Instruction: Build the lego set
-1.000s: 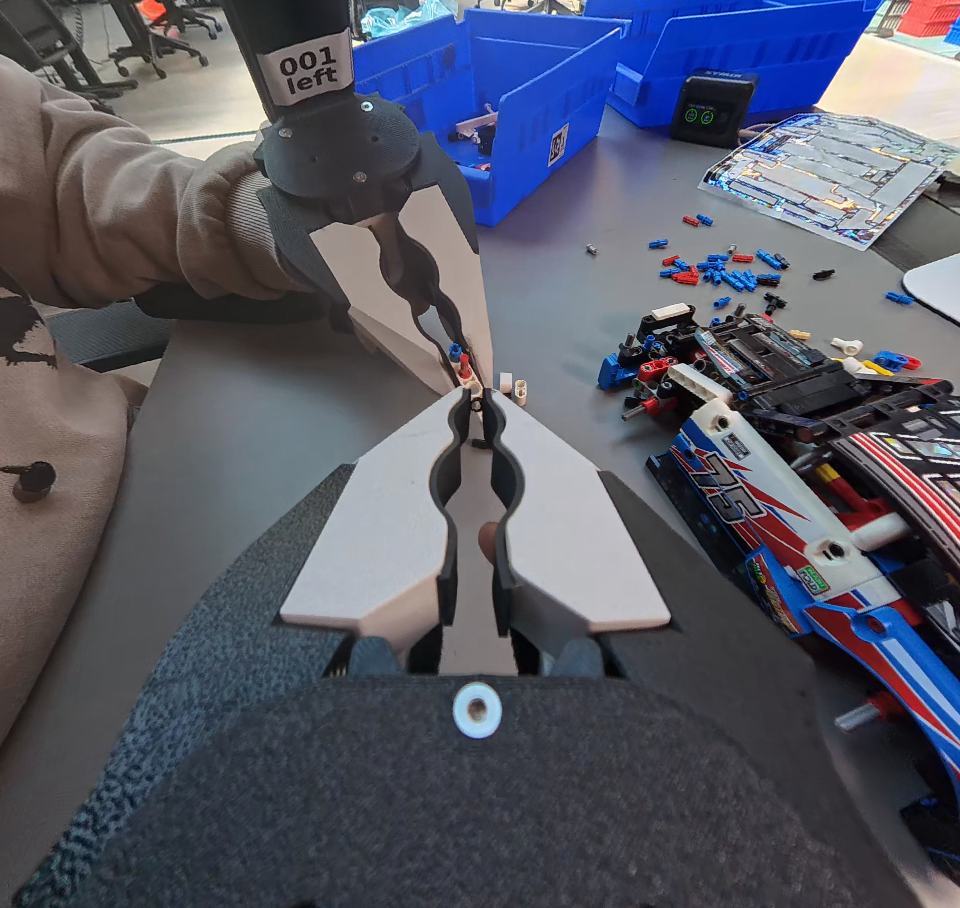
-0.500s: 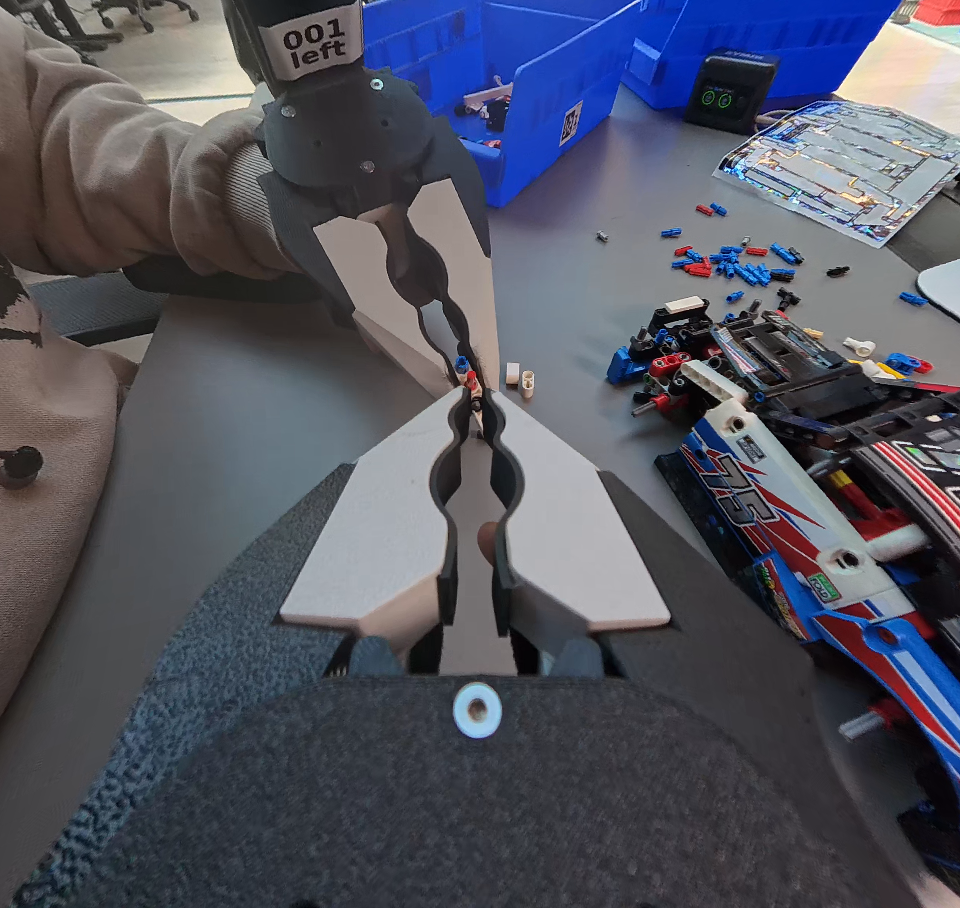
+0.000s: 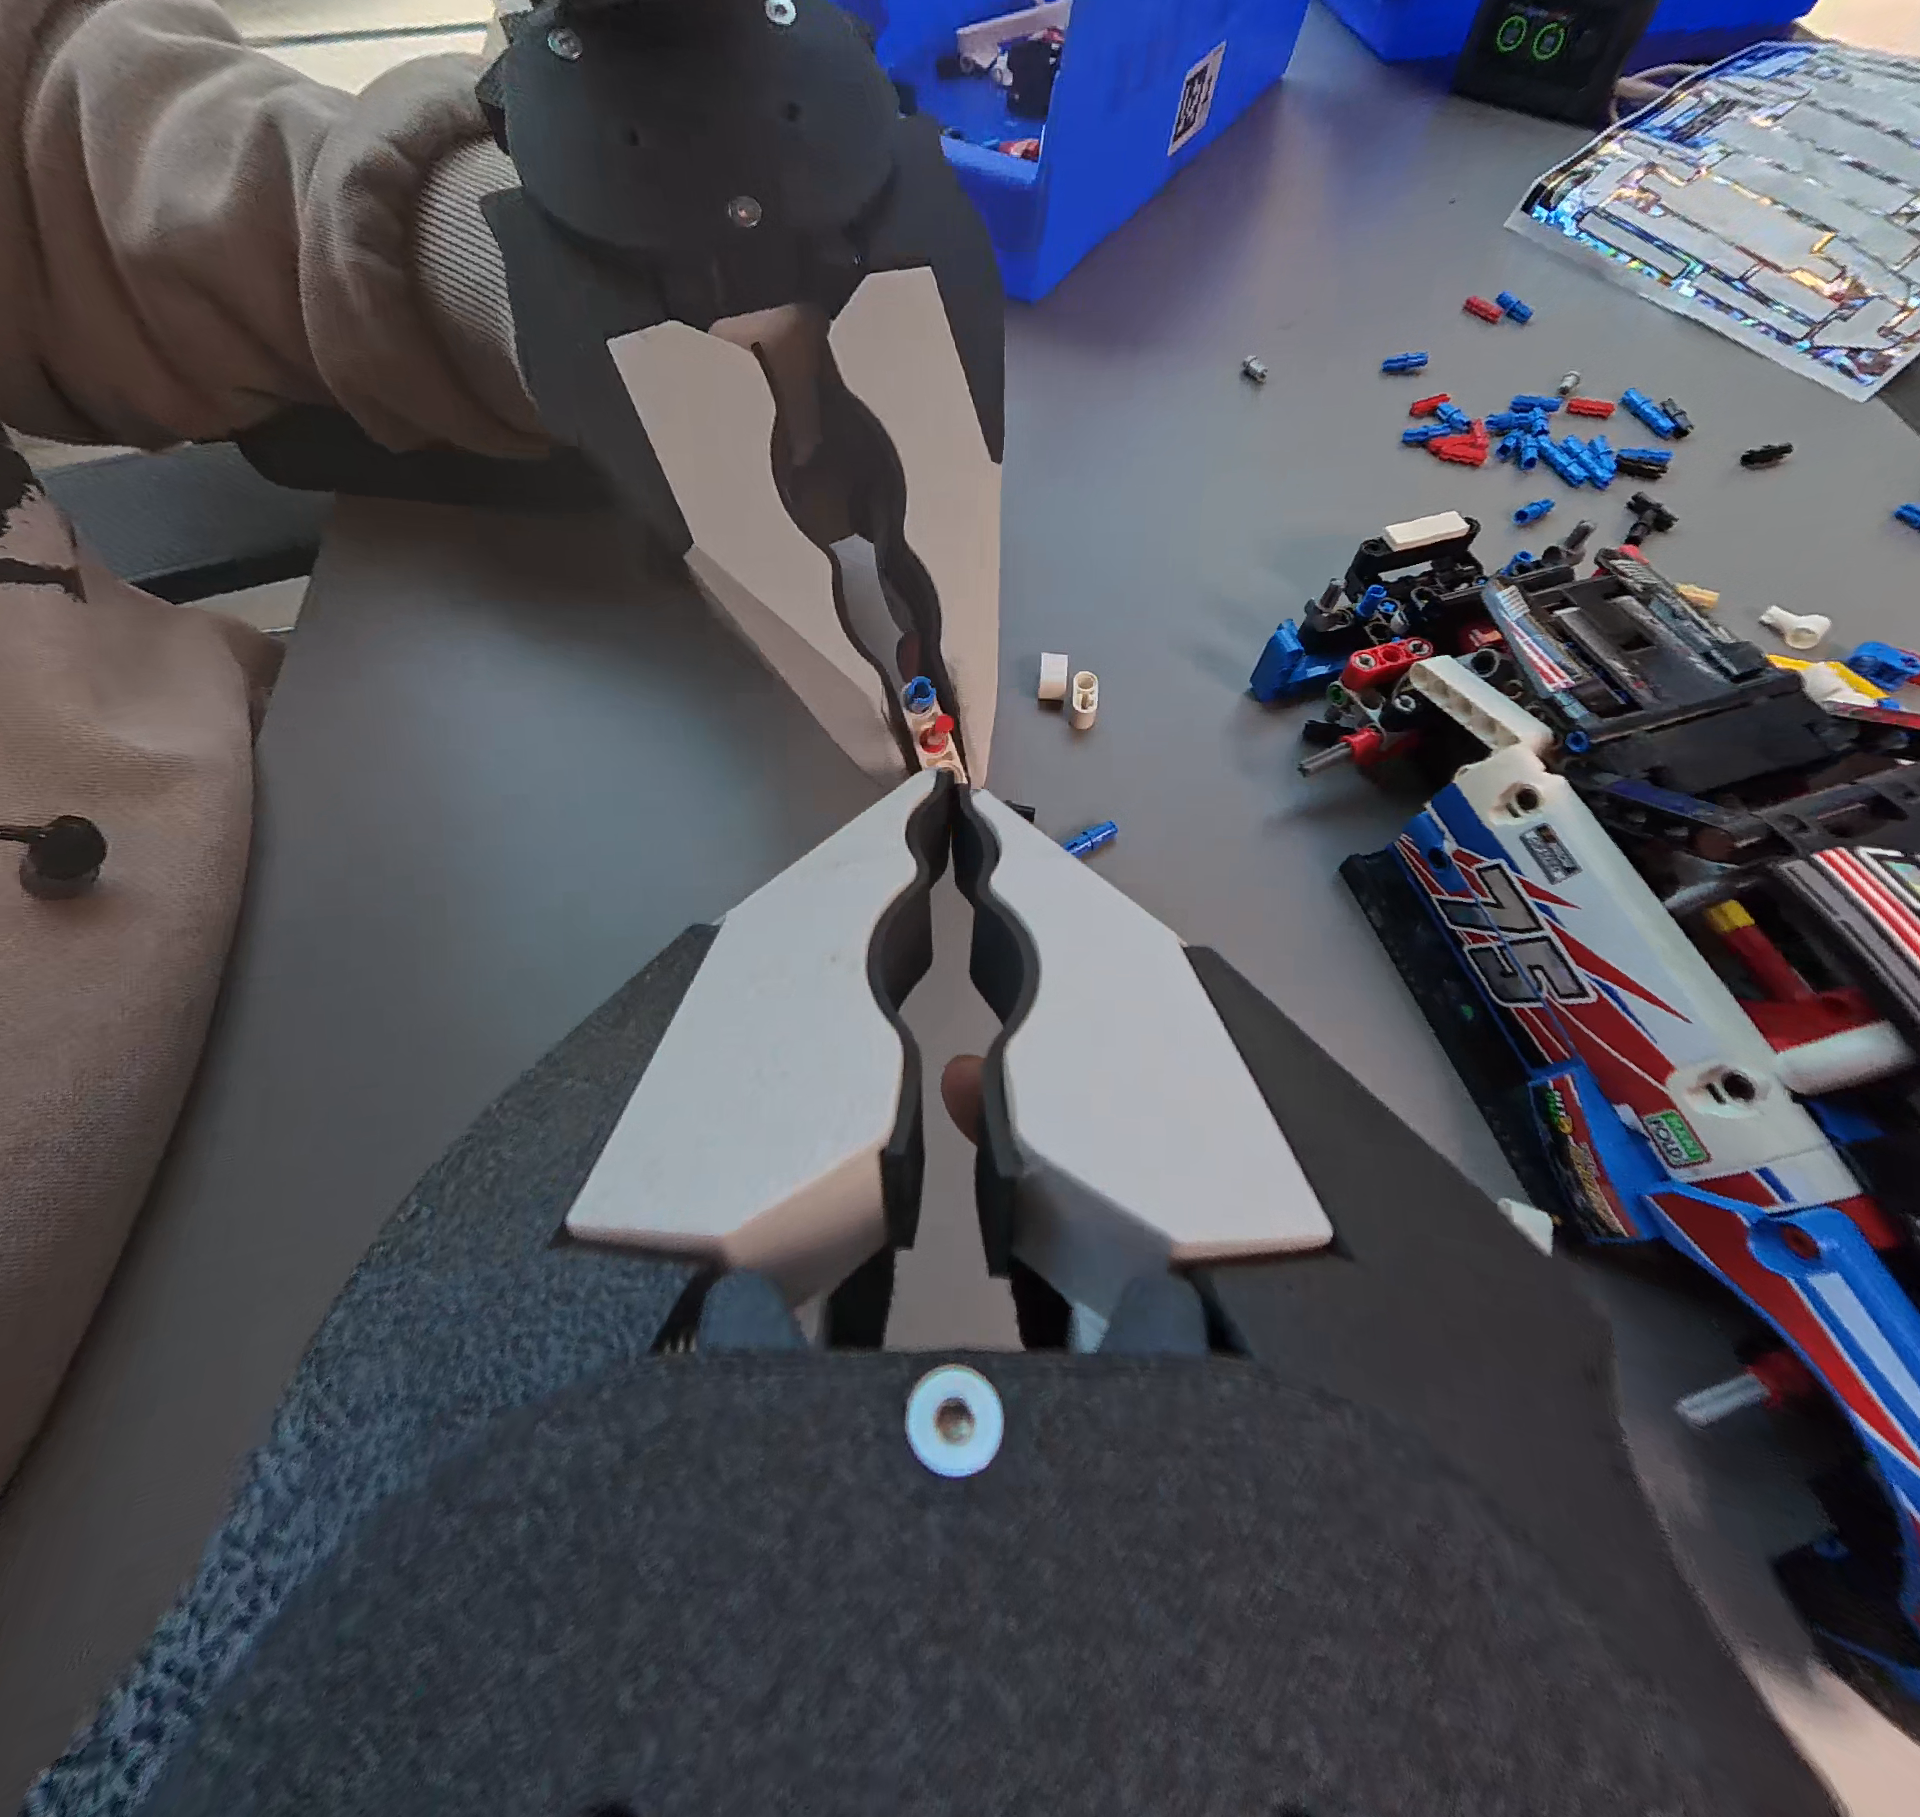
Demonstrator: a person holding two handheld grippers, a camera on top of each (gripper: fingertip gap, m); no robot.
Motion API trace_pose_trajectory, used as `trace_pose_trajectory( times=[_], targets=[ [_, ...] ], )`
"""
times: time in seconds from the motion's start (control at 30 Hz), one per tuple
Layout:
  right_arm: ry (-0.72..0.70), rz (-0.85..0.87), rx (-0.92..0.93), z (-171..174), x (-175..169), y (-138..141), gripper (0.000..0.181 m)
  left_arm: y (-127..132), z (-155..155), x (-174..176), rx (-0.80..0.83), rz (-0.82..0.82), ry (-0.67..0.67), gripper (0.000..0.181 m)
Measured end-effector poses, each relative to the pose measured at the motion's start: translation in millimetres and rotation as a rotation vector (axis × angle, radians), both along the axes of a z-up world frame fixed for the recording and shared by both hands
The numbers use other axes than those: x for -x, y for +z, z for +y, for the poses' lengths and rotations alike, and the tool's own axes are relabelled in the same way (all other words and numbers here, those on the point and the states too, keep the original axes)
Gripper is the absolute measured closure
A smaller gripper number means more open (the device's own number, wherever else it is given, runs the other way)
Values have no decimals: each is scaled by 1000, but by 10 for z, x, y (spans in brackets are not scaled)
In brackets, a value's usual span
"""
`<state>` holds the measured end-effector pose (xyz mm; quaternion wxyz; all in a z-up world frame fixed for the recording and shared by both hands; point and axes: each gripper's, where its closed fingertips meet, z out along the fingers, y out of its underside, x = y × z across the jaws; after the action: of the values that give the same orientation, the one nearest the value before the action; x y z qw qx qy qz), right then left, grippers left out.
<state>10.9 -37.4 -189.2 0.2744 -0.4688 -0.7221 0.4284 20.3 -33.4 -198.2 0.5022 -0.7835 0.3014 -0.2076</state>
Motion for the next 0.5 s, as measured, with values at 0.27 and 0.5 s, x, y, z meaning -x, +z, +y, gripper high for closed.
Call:
trace_pose_trajectory(
  times=[0.27, 0.5],
  targets=[
    [-137, 204, -1, 426, -29, 443, 181, -74, 63, 173, 34, 21, 76, 176],
    [-11, 145, 14, 338, -547, 662, 170, -193, 37, 110, 46, 74, 47, 176]
  ],
)
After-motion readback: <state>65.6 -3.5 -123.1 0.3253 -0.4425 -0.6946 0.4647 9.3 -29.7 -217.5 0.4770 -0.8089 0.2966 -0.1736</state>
